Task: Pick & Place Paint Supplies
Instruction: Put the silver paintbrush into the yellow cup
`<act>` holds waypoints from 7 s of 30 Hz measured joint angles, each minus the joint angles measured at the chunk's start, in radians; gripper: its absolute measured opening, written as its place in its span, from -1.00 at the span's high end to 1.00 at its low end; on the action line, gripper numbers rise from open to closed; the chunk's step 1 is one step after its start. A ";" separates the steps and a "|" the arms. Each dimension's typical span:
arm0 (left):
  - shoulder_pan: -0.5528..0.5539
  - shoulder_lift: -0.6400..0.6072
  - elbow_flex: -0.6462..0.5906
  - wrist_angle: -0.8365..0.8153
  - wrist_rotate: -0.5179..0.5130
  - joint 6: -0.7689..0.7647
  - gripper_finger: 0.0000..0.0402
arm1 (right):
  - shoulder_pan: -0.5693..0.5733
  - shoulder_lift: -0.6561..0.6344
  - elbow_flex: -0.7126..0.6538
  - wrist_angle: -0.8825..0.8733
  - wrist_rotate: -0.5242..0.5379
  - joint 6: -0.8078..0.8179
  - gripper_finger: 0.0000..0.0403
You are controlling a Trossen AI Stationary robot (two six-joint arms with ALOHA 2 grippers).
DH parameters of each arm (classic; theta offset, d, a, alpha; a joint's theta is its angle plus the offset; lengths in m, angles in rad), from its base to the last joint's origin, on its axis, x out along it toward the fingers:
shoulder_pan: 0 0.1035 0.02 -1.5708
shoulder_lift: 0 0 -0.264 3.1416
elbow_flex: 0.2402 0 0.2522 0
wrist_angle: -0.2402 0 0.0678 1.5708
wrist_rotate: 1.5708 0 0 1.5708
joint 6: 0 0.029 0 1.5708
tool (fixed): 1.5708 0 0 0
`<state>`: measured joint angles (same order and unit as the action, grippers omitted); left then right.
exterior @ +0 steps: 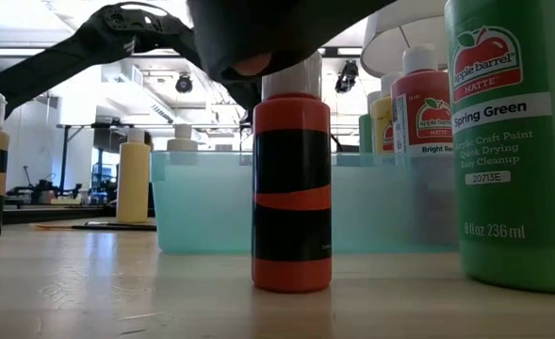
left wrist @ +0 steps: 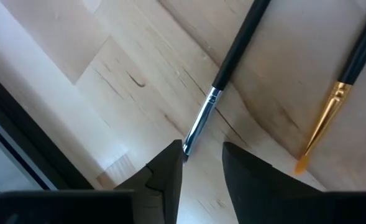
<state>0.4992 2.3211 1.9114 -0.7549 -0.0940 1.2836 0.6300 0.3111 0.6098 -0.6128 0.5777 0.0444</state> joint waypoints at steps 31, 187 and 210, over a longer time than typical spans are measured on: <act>0.026 0.006 0.011 0.039 0.014 0.073 0.49 | 0.000 0.000 0.000 0.000 0.000 0.000 0.96; -0.095 -0.312 0.058 0.021 1.035 -1.260 1.00 | 0.002 0.991 0.262 0.464 0.994 -0.682 0.05; -0.117 -0.313 0.053 0.275 1.001 -1.111 1.00 | -0.008 0.805 0.239 0.360 0.865 -0.272 0.05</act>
<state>0.3818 2.0079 1.9645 -0.4797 0.9075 0.1730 0.6224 1.1159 0.8488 -0.2525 1.4429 -0.2278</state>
